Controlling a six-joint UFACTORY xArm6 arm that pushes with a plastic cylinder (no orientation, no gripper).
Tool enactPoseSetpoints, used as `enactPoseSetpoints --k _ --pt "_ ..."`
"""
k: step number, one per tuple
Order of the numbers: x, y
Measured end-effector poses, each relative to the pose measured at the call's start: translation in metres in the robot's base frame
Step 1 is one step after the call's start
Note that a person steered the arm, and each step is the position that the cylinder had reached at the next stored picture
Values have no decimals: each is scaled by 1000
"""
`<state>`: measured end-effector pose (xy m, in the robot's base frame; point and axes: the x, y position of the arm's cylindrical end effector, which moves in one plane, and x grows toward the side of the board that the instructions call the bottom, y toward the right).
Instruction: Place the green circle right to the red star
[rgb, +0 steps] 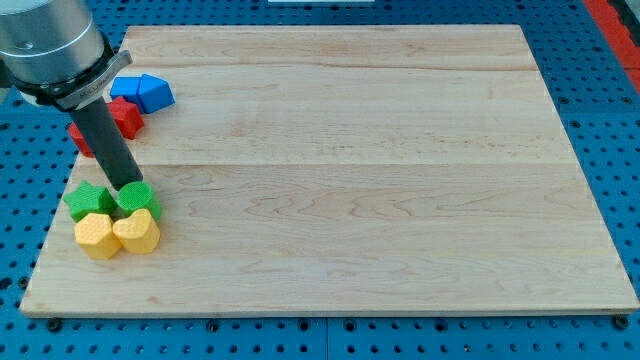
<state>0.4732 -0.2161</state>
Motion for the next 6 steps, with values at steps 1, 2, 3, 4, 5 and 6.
enactPoseSetpoints --k 1,2,3,4,5,6 --pt "0 0" --pt "-10 -16" --pt "-17 -17" --pt "-26 -37" --pt "-27 -48" --pt "-27 -51"
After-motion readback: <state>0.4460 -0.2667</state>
